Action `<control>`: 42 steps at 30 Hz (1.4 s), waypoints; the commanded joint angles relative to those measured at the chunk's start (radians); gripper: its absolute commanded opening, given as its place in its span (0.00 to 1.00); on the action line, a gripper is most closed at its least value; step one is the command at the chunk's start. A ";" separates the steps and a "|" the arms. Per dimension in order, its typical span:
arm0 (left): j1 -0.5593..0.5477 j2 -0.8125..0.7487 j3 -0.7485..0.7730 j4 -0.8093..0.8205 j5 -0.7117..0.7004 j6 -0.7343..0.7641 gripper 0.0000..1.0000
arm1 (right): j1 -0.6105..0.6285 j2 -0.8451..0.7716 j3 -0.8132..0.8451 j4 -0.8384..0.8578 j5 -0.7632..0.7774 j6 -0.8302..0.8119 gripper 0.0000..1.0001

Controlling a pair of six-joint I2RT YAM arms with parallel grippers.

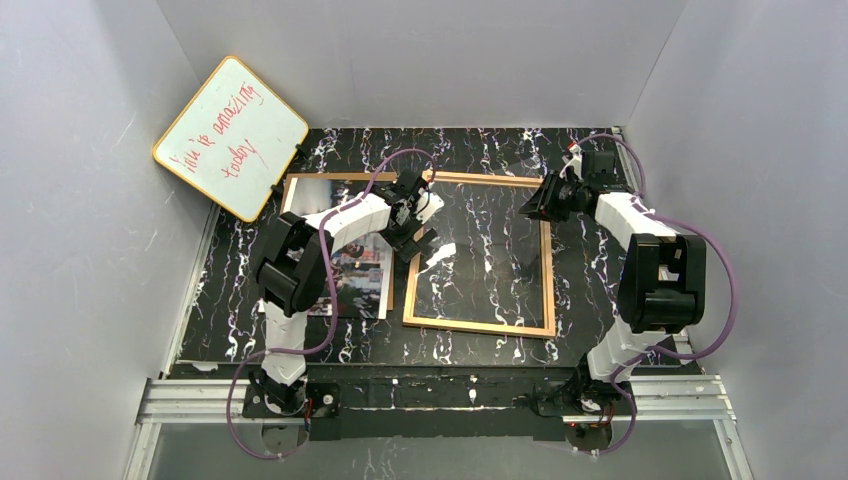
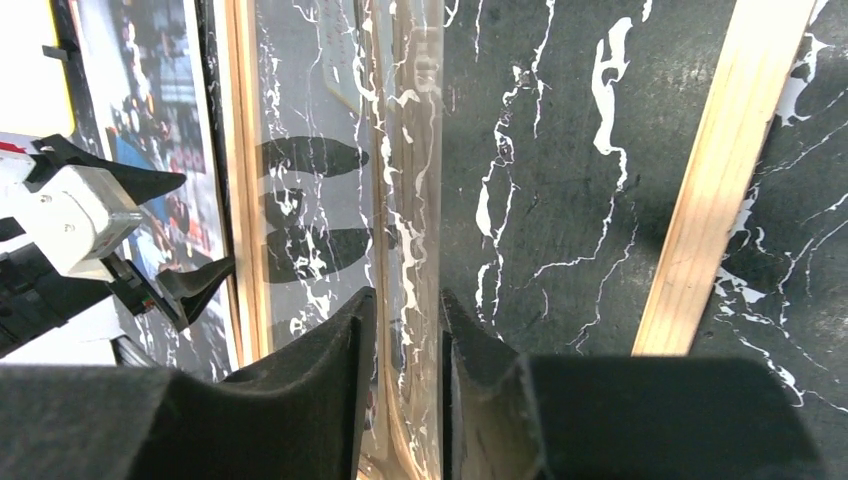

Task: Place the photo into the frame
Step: Place the photo frame item in the photo frame.

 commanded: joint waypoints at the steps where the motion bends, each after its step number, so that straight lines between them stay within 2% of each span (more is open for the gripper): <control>1: -0.013 -0.023 -0.031 -0.057 0.016 0.003 0.98 | 0.001 0.002 -0.007 0.058 0.039 0.005 0.38; 5: -0.013 -0.025 -0.027 -0.059 0.011 0.005 0.98 | 0.001 0.013 -0.003 0.044 0.066 -0.003 0.42; 9: -0.013 -0.023 -0.018 -0.066 0.005 0.005 0.98 | 0.001 0.014 -0.009 0.029 0.127 -0.006 0.52; 27: -0.013 -0.021 -0.020 -0.070 -0.009 0.008 0.98 | 0.001 0.083 0.054 -0.042 0.316 -0.038 0.66; 32: -0.013 -0.020 -0.020 -0.071 -0.005 0.008 0.98 | 0.001 0.065 0.059 -0.040 0.366 -0.038 0.79; 38: -0.013 -0.020 -0.021 -0.071 -0.014 0.010 0.98 | 0.001 0.062 0.074 -0.044 0.374 -0.035 0.79; 42: -0.013 -0.026 -0.024 -0.070 -0.014 0.009 0.98 | 0.005 0.045 0.075 -0.043 0.367 -0.018 0.71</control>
